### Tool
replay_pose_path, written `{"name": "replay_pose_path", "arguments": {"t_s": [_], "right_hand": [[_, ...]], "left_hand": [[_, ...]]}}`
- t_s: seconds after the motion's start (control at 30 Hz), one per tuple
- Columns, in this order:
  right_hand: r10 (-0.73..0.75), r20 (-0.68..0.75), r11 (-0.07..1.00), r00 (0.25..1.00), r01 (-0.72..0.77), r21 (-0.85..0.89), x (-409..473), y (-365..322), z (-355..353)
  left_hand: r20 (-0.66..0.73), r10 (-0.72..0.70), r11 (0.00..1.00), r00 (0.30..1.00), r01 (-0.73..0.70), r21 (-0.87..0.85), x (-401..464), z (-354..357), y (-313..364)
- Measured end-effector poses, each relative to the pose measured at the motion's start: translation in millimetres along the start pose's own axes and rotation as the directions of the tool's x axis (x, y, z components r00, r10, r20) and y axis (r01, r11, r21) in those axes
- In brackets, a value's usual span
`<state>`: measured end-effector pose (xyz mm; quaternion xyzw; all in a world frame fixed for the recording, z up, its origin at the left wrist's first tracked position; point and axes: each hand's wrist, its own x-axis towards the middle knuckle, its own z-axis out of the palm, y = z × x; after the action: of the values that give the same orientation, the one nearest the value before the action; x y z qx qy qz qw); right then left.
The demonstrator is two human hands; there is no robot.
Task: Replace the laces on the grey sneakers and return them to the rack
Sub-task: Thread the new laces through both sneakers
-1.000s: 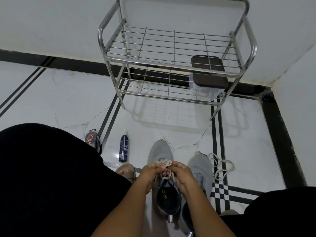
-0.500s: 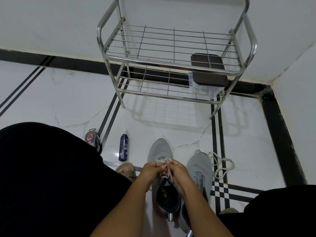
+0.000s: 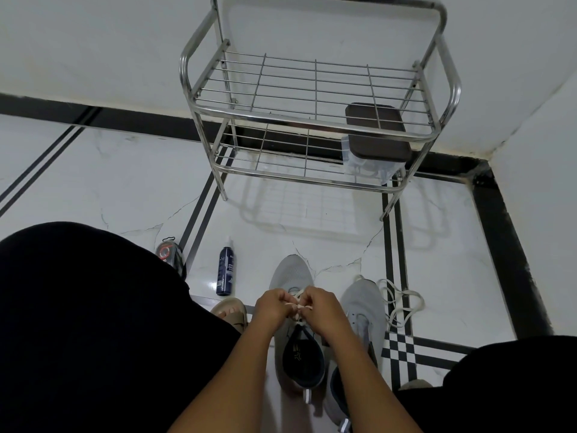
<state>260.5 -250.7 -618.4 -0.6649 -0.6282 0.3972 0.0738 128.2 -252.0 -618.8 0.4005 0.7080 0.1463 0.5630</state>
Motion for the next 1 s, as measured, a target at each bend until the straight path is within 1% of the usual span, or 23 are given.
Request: {"name": "replay_pose_path", "arguments": {"t_s": [0.1,0.17,0.27,0.33,0.4,0.43,0.47,0.5,0.53,0.57,0.63,0.67,0.7,0.73,0.8,0.83,0.87,0.9,0.93,1.0], "right_hand": [[-0.093,-0.056,0.974,0.994,0.079,-0.212,-8,-6,10],[-0.159,-0.081,0.951,0.984,0.131,-0.28,-14,-4,17],[-0.195,-0.128,0.934,0.972,0.145,-0.326,-18,1,23],[-0.178,-0.16,0.945,0.971,0.123,-0.304,-19,3,25],[-0.134,-0.199,0.976,0.971,0.094,-0.194,-18,4,26],[-0.1,-0.218,0.99,0.971,0.076,-0.12,-17,5,26],[-0.06,-0.232,0.998,0.971,0.052,-0.04,-15,6,26],[-0.017,-0.243,0.999,0.97,0.028,0.044,-12,8,26],[0.033,-0.243,0.991,0.969,-0.001,0.132,-11,9,26],[0.085,-0.23,0.974,0.969,-0.032,0.226,-9,9,26],[0.184,-0.19,0.919,0.964,-0.1,0.382,-7,9,25],[0.236,-0.173,0.886,0.956,-0.139,0.442,-7,10,26],[0.292,-0.161,0.846,0.943,-0.176,0.504,-8,12,24],[0.362,-0.158,0.798,0.919,-0.218,0.561,-9,15,23],[0.549,-0.132,0.676,0.826,-0.345,0.651,-11,25,20],[0.627,-0.112,0.624,0.771,-0.411,0.664,-12,32,19],[0.668,-0.093,0.595,0.738,-0.455,0.662,-13,37,18],[0.674,-0.059,0.581,0.736,-0.48,0.657,-12,40,17],[0.656,-0.012,0.567,0.755,-0.482,0.668,-9,41,17],[0.595,0.054,0.53,0.802,-0.443,0.723,-5,39,20]], "left_hand": [[-0.026,-0.008,1.0,1.0,0.009,0.028,-1,2,1],[-0.001,-0.015,1.0,1.0,0.015,0.007,-2,3,1],[0.049,-0.047,0.998,0.998,0.049,-0.045,1,7,-3],[0.095,-0.082,0.991,0.992,0.091,-0.1,7,10,-7],[0.127,-0.131,0.969,0.983,0.154,-0.194,1,8,0],[0.154,-0.16,0.937,0.975,0.199,-0.286,-2,7,3],[0.205,-0.18,0.881,0.962,0.251,-0.401,-7,5,6],[0.25,-0.195,0.825,0.948,0.297,-0.48,-6,5,5],[0.282,-0.193,0.772,0.94,0.323,-0.547,-6,5,5],[0.31,-0.192,0.743,0.931,0.344,-0.574,-5,5,3],[0.332,-0.193,0.666,0.923,0.372,-0.646,-6,7,1],[0.324,-0.209,0.611,0.923,0.382,-0.694,-7,8,3],[0.287,-0.244,0.554,0.926,0.376,-0.743,-4,9,0],[0.254,-0.276,0.48,0.927,0.362,-0.799,-5,9,-2],[0.179,-0.355,0.337,0.917,0.304,-0.891,-1,6,-10],[0.142,-0.402,0.308,0.905,0.28,-0.909,2,6,-16],[0.116,-0.438,0.291,0.892,0.262,-0.92,2,6,-20],[0.092,-0.455,0.311,0.886,0.255,-0.916,3,7,-24],[0.081,-0.446,0.316,0.891,0.242,-0.917,1,7,-24],[0.051,-0.414,0.358,0.909,0.214,-0.909,1,8,-22]]}}
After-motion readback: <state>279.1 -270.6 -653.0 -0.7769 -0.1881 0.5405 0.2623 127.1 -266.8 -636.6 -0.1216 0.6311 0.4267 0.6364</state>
